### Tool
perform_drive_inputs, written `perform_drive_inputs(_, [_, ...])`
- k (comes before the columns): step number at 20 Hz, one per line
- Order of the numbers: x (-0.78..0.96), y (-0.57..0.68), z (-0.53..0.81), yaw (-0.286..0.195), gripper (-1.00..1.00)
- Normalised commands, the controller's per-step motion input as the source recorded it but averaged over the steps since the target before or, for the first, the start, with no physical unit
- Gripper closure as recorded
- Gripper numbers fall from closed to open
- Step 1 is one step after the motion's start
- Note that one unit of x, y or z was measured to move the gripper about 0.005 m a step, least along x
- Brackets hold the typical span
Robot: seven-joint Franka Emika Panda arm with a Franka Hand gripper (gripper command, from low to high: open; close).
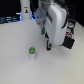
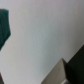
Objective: Open the kcup holder, insert the kcup into the holder, and close the kcup holder
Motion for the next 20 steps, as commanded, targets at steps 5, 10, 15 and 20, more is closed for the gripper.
perform_drive_inputs(5, [-0.29, -0.42, -0.3, -0.278, -1.0])
perform_drive_inputs(10, [-0.32, -0.45, -0.44, -0.274, -1.0])
perform_drive_inputs(15, [-0.18, -0.44, -0.35, -0.286, -1.0])
perform_drive_inputs(20, [-0.07, -0.34, -0.34, -0.285, -1.0])
